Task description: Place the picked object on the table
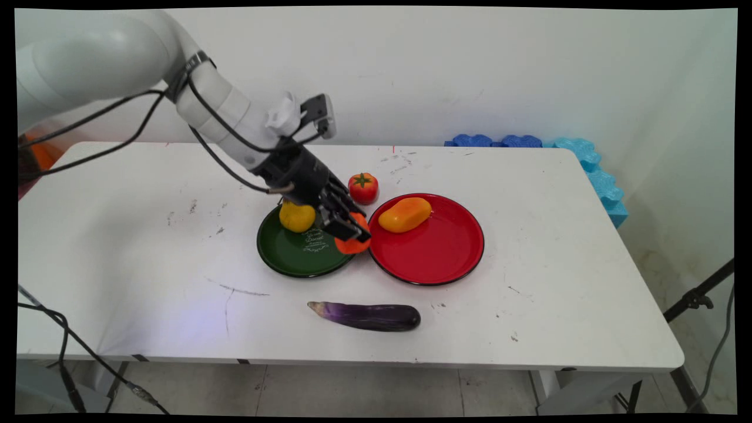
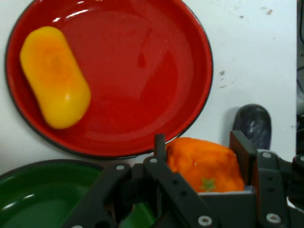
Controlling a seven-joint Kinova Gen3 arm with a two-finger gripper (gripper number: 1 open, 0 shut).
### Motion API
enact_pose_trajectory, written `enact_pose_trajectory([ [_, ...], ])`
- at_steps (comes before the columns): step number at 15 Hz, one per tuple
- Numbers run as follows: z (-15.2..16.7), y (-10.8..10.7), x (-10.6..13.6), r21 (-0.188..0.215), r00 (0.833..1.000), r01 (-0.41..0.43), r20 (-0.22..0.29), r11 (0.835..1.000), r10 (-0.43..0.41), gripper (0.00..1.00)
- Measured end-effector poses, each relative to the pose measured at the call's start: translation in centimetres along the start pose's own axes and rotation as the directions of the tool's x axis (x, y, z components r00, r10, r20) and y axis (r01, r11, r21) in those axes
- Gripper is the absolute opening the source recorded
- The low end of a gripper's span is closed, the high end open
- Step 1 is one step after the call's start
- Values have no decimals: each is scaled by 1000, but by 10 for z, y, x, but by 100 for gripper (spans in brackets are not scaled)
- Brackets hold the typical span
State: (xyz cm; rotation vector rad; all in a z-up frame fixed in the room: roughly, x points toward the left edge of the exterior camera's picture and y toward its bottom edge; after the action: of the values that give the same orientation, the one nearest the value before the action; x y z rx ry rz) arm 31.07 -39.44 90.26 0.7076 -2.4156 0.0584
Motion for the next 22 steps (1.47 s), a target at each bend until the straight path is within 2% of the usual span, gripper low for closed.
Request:
enact_pose_trajectory([
  [4, 24, 15, -17, -11, 1000, 0, -7, 1000, -1, 0],
  [11, 59, 24, -49, -10, 999, -41, -23, 999, 40, 0],
  [22, 82, 28, -64, 7, 993, -93, -66, 996, 93, 0],
])
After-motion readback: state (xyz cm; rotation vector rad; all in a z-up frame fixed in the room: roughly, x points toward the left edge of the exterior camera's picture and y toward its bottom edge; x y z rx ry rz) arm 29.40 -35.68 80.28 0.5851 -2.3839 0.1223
